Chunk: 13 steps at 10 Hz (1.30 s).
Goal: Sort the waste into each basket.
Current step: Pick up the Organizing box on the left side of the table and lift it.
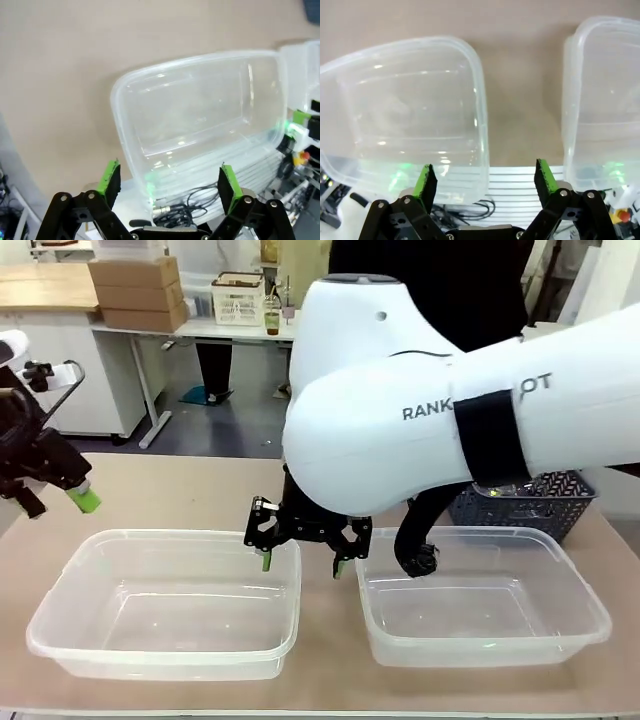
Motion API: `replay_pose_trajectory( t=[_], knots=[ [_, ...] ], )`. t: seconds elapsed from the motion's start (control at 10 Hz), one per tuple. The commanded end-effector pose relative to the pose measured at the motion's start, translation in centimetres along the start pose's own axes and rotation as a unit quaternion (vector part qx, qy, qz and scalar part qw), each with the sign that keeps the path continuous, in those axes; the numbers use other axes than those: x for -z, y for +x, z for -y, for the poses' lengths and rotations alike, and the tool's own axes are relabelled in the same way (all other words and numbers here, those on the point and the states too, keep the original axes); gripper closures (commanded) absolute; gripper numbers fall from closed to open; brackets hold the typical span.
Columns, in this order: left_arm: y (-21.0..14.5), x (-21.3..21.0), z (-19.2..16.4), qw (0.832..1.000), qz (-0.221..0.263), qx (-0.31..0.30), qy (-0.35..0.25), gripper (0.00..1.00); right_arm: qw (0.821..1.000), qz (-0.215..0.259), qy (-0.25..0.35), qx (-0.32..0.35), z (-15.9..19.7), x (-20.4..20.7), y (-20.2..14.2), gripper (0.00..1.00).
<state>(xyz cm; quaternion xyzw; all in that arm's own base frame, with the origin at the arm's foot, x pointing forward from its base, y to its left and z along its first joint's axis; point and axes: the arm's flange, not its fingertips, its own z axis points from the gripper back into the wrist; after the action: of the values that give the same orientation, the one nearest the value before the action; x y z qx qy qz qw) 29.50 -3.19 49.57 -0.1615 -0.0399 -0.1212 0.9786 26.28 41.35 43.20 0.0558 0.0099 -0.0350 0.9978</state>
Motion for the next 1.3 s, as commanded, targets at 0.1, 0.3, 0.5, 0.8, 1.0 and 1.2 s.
replay_pose_trajectory(
  t=[0.1,0.3,0.5,0.8,1.0,1.2],
  knots=[
    [-0.3,5.9,-0.6,0.989,-0.040,-0.092,0.111,0.00,0.999,-0.039,-0.005,0.024,-1.3,1.5,1.6,0.00],
    [-2.9,11.6,-0.4,0.983,-0.101,-0.101,0.113,0.00,0.997,-0.052,0.007,0.055,-2.0,3.0,2.0,0.00],
    [-4.3,14.2,0.2,0.983,-0.119,-0.100,0.092,0.00,0.995,-0.066,-0.018,0.069,-2.5,4.0,2.5,0.00],
    [-5.4,16.6,-0.8,0.973,-0.155,-0.129,0.111,0.00,0.995,-0.068,-0.030,0.063,-3.1,4.1,2.6,0.00],
    [-5.7,16.8,-2.1,0.969,-0.143,-0.164,0.115,0.00,0.994,-0.080,-0.043,0.063,-3.2,4.4,2.6,0.00],
    [-5.7,16.7,-2.4,0.972,-0.131,-0.167,0.100,0.00,0.992,-0.091,-0.057,0.066,-3.0,4.8,2.6,0.00]
  ],
)
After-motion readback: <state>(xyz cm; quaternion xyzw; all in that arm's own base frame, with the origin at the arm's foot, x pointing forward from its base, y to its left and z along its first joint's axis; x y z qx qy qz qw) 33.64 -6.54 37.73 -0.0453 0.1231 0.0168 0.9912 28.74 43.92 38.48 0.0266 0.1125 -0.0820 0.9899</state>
